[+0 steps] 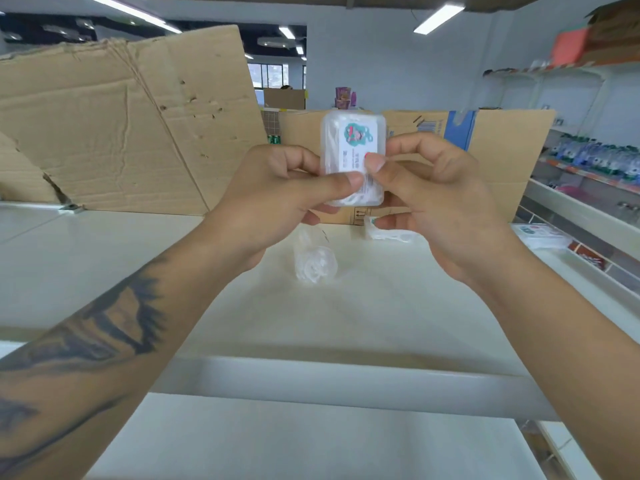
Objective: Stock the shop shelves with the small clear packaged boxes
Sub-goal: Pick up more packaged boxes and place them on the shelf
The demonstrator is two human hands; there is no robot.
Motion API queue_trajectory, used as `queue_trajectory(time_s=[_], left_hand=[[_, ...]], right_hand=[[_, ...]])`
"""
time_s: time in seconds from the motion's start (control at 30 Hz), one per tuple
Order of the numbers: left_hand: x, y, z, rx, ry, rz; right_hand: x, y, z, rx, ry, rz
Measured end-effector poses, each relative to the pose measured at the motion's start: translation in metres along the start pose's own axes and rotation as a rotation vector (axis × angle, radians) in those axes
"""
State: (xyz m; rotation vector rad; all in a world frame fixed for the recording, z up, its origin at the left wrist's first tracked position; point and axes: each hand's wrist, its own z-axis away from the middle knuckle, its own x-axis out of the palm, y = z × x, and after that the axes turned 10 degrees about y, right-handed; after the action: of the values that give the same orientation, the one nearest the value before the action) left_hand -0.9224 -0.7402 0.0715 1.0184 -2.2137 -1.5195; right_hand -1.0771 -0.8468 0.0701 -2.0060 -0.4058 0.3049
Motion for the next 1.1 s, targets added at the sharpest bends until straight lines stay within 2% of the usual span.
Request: queue_trajectory(time_s=[0.13,0.23,0.33,0.37,0.43,0.5,0.57,0.67,0.73,0.9,1.1], left_hand=[[0.013,0.011,0.001,-0.083,0.006,0.049],[0.022,0.014,0.004,-0.153,-0.059,0.105],[0.031,0.009,0.004,-0.105,-0.015,0.061],[0.031,0.003,0.002,-0.036,0.01,0.027],[0.027,-0.011,-0.003,0.173,0.01,-0.142],[0.015,-0.025,-0.006,0.286,-0.035,-0.433],[0.002,-0.034,-0.006,0.261,-0.15,-0.656],[-0.009,-0.05,-0.012,0.179,-0.406,-0.801],[-0.013,-0.06,-0.019,0.183,-0.439,-0.874],[-0.037,-0.073,-0.035,0.142,-0.425,-0.854],[-0.05,-0.09,-0.035,0.064,-0.389,-0.634]], right_hand=[[-0.011,-0.001,-0.002,-0.117,-0.196,0.065],[-0.015,-0.007,-0.002,-0.218,-0.244,0.176],[-0.015,-0.009,-0.008,-0.287,-0.254,0.332],[-0.016,-0.008,-0.012,-0.303,-0.256,0.38],[-0.018,-0.001,-0.021,-0.354,-0.24,0.548],[-0.019,0.012,-0.031,-0.314,-0.223,0.663],[-0.018,0.027,-0.04,-0.235,-0.225,0.702],[-0.01,0.045,-0.059,-0.228,-0.278,0.866],[-0.001,0.051,-0.071,-0.244,-0.317,0.98],[0.014,0.078,-0.086,-0.25,-0.386,1.066],[0.014,0.112,-0.085,-0.305,-0.407,1.08]])
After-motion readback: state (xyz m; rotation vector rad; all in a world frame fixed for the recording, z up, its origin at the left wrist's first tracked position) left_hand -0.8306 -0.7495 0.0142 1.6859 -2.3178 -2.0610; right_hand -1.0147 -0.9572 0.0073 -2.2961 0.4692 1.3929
